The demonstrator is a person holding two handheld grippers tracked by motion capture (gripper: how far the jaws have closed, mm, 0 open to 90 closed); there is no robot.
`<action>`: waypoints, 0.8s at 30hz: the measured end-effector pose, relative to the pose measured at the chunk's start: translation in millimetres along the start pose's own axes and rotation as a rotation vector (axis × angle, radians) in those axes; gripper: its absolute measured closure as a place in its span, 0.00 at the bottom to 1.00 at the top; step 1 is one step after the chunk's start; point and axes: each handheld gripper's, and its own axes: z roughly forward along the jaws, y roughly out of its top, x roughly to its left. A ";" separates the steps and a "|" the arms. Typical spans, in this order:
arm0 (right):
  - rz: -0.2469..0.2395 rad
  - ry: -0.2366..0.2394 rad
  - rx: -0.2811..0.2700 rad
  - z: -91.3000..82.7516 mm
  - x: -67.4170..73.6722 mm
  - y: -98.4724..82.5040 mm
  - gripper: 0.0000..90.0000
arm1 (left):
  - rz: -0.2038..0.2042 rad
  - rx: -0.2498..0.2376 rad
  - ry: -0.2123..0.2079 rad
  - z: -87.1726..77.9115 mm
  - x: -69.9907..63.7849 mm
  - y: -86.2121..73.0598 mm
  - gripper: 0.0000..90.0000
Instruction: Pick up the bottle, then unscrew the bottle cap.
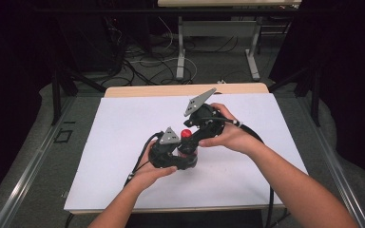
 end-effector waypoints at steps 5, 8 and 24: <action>0.061 -0.100 -0.023 -3.0 10.5 0.9 0.39 | 0.005 -0.001 0.010 -0.6 2.1 -0.1 0.33; 0.122 -0.117 -0.034 -1.0 14.4 -1.0 0.40 | 0.010 -0.003 0.020 -0.9 2.4 0.0 0.33; 0.180 -0.104 -0.013 6.1 13.5 -0.3 0.68 | 0.013 0.023 0.001 -0.7 0.6 -0.7 0.33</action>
